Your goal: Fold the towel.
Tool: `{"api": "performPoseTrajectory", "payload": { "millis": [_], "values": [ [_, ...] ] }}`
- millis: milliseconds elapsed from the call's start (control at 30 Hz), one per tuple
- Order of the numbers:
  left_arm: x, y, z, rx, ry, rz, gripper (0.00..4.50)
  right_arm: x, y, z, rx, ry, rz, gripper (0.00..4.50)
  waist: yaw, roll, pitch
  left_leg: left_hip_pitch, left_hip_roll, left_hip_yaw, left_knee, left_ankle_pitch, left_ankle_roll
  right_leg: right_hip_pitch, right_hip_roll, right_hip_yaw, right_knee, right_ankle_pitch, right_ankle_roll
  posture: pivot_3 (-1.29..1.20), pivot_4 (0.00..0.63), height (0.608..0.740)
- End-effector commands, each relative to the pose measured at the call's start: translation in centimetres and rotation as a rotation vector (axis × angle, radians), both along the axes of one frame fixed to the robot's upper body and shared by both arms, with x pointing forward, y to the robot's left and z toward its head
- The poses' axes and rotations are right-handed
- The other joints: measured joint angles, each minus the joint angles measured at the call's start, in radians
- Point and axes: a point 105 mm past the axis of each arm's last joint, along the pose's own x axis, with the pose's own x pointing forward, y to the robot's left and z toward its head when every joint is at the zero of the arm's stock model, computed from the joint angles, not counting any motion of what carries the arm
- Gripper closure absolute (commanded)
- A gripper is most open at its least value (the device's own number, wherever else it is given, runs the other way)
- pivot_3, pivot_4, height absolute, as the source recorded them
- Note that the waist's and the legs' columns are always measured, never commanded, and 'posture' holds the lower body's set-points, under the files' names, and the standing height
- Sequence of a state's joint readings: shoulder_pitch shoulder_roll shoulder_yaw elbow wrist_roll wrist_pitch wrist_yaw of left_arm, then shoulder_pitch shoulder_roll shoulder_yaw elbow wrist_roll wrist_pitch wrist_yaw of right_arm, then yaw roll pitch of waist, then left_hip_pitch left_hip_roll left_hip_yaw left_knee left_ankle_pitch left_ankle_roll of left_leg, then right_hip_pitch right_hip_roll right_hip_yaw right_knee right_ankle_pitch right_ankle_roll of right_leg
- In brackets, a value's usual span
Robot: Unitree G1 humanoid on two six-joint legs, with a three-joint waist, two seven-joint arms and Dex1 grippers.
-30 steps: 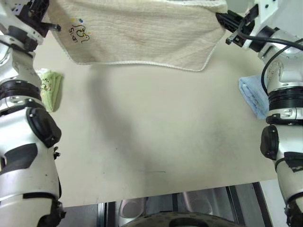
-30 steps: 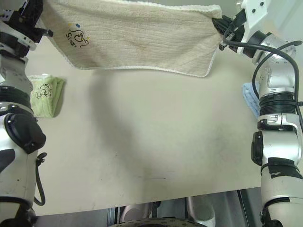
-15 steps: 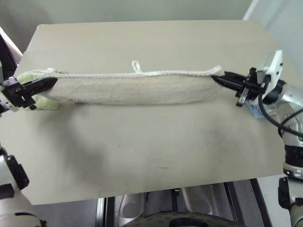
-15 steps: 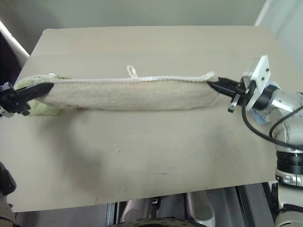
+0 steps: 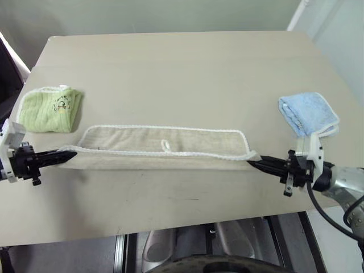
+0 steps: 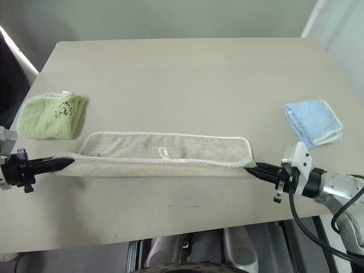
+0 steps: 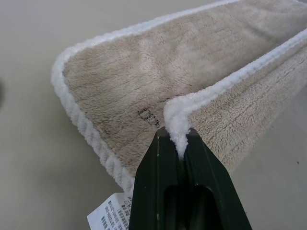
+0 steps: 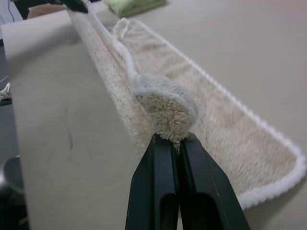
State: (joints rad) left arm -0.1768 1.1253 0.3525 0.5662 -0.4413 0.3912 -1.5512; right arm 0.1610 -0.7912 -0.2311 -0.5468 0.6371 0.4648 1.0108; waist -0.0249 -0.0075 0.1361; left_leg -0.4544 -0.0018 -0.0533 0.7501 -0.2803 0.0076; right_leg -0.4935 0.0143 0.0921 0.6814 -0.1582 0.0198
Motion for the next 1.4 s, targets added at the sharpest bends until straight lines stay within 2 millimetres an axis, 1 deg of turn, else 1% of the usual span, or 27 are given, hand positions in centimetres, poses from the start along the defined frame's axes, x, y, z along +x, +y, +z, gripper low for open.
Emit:
{"api": "performPoseTrajectory", "payload": {
  "millis": [33, 67, 167, 267, 333, 367, 433, 533, 633, 767, 833, 933, 967, 1100, 1167, 1400],
  "values": [
    [-0.5, 0.2, 1.5, 0.017, -0.019, -0.014, 4.48, -0.6, -0.5, 0.7, -0.043, -0.043, 0.006, 4.5, 0.0, -0.001, 0.0, 0.0, 0.0, 0.0, 0.0, 0.0, 0.0, 0.0, 0.0, 0.0, 0.0, 0.0, 0.0, 0.0, 0.15, 0.703],
    [-0.4, 0.1, 1.4, 0.016, -0.017, -0.013, 4.48, -0.5, -0.6, 0.6, -0.045, -0.043, 0.002, 4.5, 0.0, -0.001, -0.001, 0.0, 0.0, 0.0, 0.0, 0.0, 0.0, -0.001, 0.001, 0.0, 0.0, 0.0, -0.001, 0.0, 0.15, 0.703],
    [0.7, -0.2, 0.6, 0.033, -0.05, -0.003, 4.48, 0.3, -0.7, 0.2, -0.064, -0.045, -0.007, 4.5, 0.0, -0.001, -0.001, 0.0, 0.001, -0.001, -0.001, 0.0, 0.0, -0.001, 0.001, 0.0, 0.0, -0.001, -0.001, 0.0, 0.15, 0.703],
    [2.9, -0.6, 1.1, -0.015, -0.154, 0.054, 4.48, 1.8, -0.8, 0.3, -0.064, -0.061, -0.033, 4.5, 0.005, 0.0, -0.001, 0.001, 0.001, -0.001, 0.0, 0.0, 0.0, -0.001, 0.001, -0.001, 0.0, -0.001, -0.002, 0.0, 0.15, 0.703],
    [3.6, -0.7, 1.0, -0.014, -0.166, 0.061, 4.48, 2.7, -0.9, 0.3, -0.066, -0.06, -0.048, 4.5, 0.005, -0.001, -0.002, 0.0, 0.001, -0.001, 0.0, 0.001, 0.003, 0.0, 0.0, -0.001, 0.0, 0.0, -0.002, 0.0, 0.15, 0.703],
    [3.7, -0.8, 0.8, -0.006, -0.162, 0.053, 4.48, 3.0, -1.0, 0.1, -0.074, -0.053, -0.051, 4.5, 0.005, -0.001, -0.002, 0.0, 0.001, -0.001, 0.0, 0.003, 0.006, -0.001, 0.001, -0.001, 0.0, 0.0, -0.003, 0.0, 0.15, 0.703],
    [3.8, -0.9, 0.6, 0.003, -0.158, 0.041, 4.48, 3.3, -1.1, -0.1, -0.084, -0.045, -0.053, 4.5, 0.005, -0.001, -0.002, -0.001, 0.001, -0.001, -0.001, 0.003, 0.006, -0.002, 0.001, -0.002, 0.0, 0.0, -0.003, 0.0, 0.15, 0.703],
    [4.6, -1.3, 0.7, -0.019, -0.181, 0.049, 4.48, 4.4, -1.2, -0.5, -0.091, -0.073, -0.077, 4.5, 0.006, -0.001, -0.002, -0.001, 0.002, -0.001, -0.004, 0.003, 0.005, -0.003, 0.001, -0.003, -0.001, -0.001, -0.002, 0.0, 0.15, 0.703],
    [4.8, -1.2, 0.5, 0.001, -0.173, 0.046, 4.48, 5.6, -1.1, -0.3, -0.089, -0.112, -0.1, 4.5, 0.006, -0.001, -0.002, -0.001, 0.002, -0.001, -0.005, 0.003, 0.005, -0.003, 0.001, -0.003, -0.001, -0.001, -0.003, 0.0, 0.15, 0.703],
    [5.1, -0.7, 0.9, 0.001, -0.187, 0.076, 4.48, 6.7, -0.8, 0.0, -0.082, -0.146, -0.111, 4.5, 0.006, -0.001, -0.002, 0.0, 0.003, -0.001, -0.005, 0.003, 0.006, -0.002, 0.001, -0.004, 0.0, -0.001, -0.003, 0.0, 0.15, 0.703],
    [5.0, -0.3, 0.8, 0.031, -0.185, 0.086, 4.48, 7.2, -0.7, -0.1, -0.086, -0.161, -0.116, 4.5, 0.006, -0.001, -0.002, 0.0, 0.003, -0.001, -0.005, 0.003, 0.006, -0.002, 0.001, -0.005, -0.001, -0.001, -0.003, 0.0, 0.15, 0.703],
    [5.2, 0.2, 0.0, 0.074, -0.178, 0.104, 4.48, 8.0, -0.2, -0.5, -0.086, -0.17, -0.117, 4.5, 0.006, -0.001, -0.002, 0.0, 0.003, -0.001, -0.005, 0.003, 0.006, -0.002, 0.001, -0.005, -0.001, -0.001, -0.003, 0.0, 0.15, 0.703],
    [5.5, 0.4, -0.2, 0.086, -0.183, 0.115, 4.48, 8.3, 0.0, -0.7, -0.081, -0.172, -0.122, 4.5, 0.006, -0.001, -0.002, 0.0, 0.003, -0.001, -0.005, 0.003, 0.006, -0.002, 0.001, -0.005, -0.001, -0.001, -0.003, 0.0, 0.15, 0.703],
    [7.1, 0.3, 0.0, 0.089, -0.249, 0.162, 4.48, 9.6, 0.5, -1.4, -0.072, -0.201, -0.16, 4.5, 0.008, -0.001, -0.002, 0.0, 0.004, -0.002, -0.005, 0.004, 0.007, -0.002, 0.001, -0.006, 0.0, 0.0, -0.004, 0.0, 0.15, 0.703],
    [7.6, 0.2, 0.0, 0.102, -0.263, 0.165, 4.48, 10.1, 0.7, -1.7, -0.071, -0.204, -0.177, 4.5, 0.009, -0.001, -0.002, 0.0, 0.003, -0.002, -0.005, 0.005, 0.007, -0.002, 0.0, -0.006, 0.0, 0.0, -0.004, 0.0, 0.15, 0.703],
    [7.9, -0.2, -0.5, 0.106, -0.258, 0.14, 4.48, 10.4, 0.9, -2.1, -0.073, -0.201, -0.18, 4.5, 0.009, -0.001, -0.002, -0.001, 0.004, -0.001, -0.005, 0.005, 0.007, -0.002, 0.0, -0.007, -0.001, 0.0, -0.004, 0.0, 0.15, 0.703]
  ]
}}
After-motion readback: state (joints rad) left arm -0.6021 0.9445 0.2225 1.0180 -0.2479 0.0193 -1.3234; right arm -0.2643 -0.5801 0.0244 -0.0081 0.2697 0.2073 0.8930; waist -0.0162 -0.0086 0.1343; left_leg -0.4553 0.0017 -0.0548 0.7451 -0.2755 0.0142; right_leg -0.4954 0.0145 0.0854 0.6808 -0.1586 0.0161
